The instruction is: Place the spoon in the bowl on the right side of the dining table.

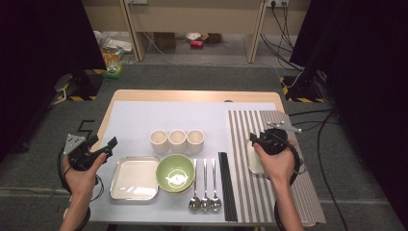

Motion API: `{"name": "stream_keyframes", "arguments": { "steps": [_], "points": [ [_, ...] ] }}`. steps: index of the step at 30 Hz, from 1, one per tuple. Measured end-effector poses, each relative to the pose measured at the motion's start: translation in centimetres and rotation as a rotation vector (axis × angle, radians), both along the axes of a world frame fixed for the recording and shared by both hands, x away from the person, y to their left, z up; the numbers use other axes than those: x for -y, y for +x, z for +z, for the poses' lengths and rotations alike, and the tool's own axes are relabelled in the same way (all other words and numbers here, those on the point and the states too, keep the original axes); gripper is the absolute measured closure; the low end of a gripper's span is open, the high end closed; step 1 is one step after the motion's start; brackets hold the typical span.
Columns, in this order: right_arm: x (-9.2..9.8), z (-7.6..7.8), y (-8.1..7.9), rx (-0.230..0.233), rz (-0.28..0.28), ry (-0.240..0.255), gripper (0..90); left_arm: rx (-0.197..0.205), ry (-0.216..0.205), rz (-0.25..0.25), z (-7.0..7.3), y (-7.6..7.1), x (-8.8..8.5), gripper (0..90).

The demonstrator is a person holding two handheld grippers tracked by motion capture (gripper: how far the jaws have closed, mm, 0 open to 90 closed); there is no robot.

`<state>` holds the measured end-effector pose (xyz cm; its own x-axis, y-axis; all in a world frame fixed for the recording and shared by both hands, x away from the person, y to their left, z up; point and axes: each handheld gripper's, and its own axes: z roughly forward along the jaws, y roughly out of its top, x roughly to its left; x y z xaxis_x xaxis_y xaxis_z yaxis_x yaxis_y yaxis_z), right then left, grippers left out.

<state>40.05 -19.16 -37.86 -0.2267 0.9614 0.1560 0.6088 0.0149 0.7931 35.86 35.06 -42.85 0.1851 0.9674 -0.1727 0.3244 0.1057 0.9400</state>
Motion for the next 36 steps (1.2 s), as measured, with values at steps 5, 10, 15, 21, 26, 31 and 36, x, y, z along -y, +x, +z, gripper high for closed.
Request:
{"name": "stream_keyframes", "arguments": {
  "steps": [5, 10, 15, 21, 26, 31, 36],
  "points": [
    [-1.3, 0.1, -0.2, 0.002, 0.035, -0.006, 58.7, 0.0, 0.001, 0.0, 0.1, 0.0, 0.0, 22.0],
    [-2.3, -0.2, -0.3, -0.009, 0.057, -0.007, 58.5, -0.001, 0.0, 0.0, 0.0, 0.0, 0.0, 22.0],
    [-3.3, -0.8, -0.3, -0.036, 0.088, -0.015, 59.7, -0.001, 0.001, -0.002, 0.0, 0.0, 0.0, 22.0],
    [-4.6, -1.5, -0.2, -0.071, 0.121, -0.014, 59.8, -0.004, 0.002, -0.001, 0.0, 0.0, -0.1, 22.1],
    [-5.2, -1.9, 0.0, -0.093, 0.131, -0.008, 60.0, -0.005, 0.003, -0.001, 0.0, 0.0, -0.1, 22.1],
    [-5.8, -2.5, 0.1, -0.116, 0.147, -0.015, 60.5, -0.005, 0.004, -0.002, 0.0, 0.0, 0.0, 22.1],
    [-6.5, -3.0, 0.3, -0.143, 0.161, -0.01, 61.7, -0.006, 0.005, -0.004, -0.1, 0.0, 0.0, 22.2]
  ]
}}
